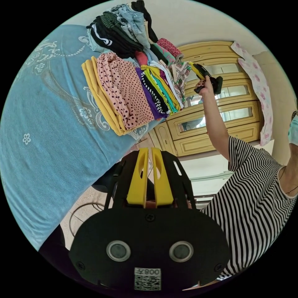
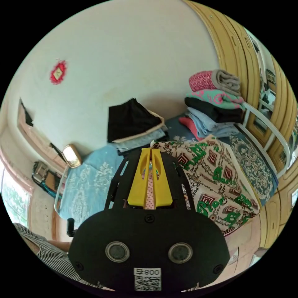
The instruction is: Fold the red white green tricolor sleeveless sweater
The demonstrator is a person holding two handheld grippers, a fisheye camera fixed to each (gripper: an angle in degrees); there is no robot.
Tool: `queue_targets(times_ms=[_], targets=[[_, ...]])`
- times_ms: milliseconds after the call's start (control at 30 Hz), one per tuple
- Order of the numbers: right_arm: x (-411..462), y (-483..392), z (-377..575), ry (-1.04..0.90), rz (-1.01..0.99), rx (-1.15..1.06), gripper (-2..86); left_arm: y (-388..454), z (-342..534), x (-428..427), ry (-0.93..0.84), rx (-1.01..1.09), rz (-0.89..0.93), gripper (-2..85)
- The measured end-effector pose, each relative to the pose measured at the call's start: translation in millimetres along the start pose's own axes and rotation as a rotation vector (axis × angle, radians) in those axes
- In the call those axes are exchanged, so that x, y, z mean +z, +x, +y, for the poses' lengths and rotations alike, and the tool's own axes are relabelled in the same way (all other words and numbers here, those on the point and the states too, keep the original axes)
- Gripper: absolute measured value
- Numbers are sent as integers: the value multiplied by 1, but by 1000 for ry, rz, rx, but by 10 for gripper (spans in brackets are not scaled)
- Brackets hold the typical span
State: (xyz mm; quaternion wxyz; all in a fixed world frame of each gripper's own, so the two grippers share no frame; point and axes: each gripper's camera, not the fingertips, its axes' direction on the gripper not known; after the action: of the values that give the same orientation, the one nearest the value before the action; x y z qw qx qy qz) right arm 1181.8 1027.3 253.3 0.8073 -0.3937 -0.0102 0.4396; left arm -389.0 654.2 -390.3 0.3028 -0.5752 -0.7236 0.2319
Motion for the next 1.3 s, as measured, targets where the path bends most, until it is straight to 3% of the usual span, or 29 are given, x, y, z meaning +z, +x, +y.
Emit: queue_targets(times_ms=[533, 833, 1100, 1300], targets=[[-197, -135, -160, 179, -468, -415, 2, -25, 158, -198, 229, 107, -25, 26], [-282, -226, -224, 204, -609, -555, 2, -43, 297, -358, 451, 146, -83, 36], [-323, -292, -260, 187, -800, -642, 1, -48, 447, -520, 779, 203, -201, 68], [-335, -342, -279, 111, -937, -692, 2, -59, 501, -552, 716, 255, -189, 93]])
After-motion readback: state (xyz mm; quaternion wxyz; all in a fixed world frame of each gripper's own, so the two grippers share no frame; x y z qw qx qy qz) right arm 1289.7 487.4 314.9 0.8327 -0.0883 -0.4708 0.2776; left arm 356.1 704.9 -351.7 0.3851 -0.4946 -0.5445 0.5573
